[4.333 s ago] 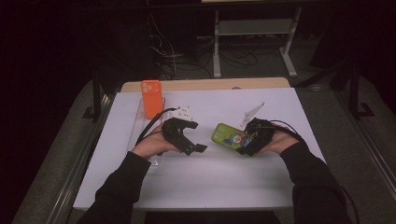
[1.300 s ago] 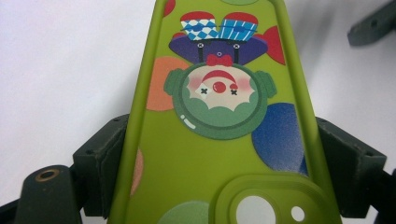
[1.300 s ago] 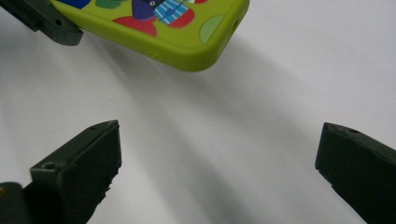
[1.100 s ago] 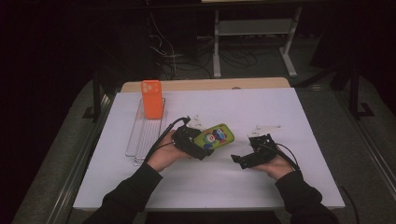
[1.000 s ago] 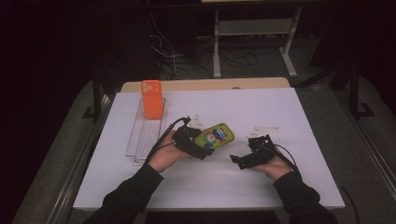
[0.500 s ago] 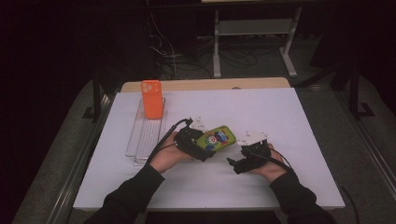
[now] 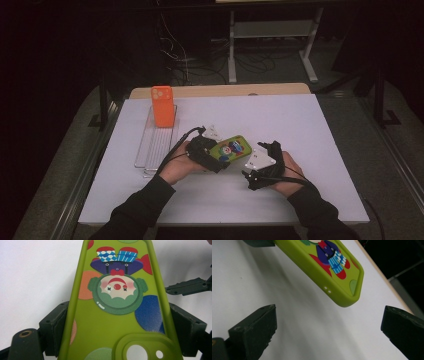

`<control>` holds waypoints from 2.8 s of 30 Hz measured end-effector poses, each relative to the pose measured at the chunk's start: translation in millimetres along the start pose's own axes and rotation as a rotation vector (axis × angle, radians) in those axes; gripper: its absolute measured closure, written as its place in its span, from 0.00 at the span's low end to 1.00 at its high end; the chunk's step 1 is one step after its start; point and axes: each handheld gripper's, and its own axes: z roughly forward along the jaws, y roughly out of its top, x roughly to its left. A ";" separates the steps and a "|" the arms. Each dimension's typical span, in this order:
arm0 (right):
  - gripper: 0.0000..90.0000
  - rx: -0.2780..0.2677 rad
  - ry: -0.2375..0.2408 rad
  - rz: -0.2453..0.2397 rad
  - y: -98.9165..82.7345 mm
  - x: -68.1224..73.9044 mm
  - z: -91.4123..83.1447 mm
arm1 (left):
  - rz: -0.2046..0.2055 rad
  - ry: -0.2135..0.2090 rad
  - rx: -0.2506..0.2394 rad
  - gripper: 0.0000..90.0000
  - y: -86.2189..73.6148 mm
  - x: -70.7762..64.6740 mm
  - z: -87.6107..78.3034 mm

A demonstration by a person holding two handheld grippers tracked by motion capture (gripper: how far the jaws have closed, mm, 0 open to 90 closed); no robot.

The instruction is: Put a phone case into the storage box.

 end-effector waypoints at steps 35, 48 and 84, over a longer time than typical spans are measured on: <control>0.37 -0.088 -0.388 -0.668 6.2 42.3 5.2 | 0.040 -0.024 0.015 0.17 2.9 -3.4 -2.3; 0.69 -0.082 -0.411 -0.715 9.5 47.6 5.9 | 0.031 -0.046 0.006 0.17 3.7 -6.8 0.2; 0.84 0.005 -0.325 -0.432 5.9 17.1 0.4 | 0.016 -0.033 -0.063 0.00 -5.6 14.6 -25.4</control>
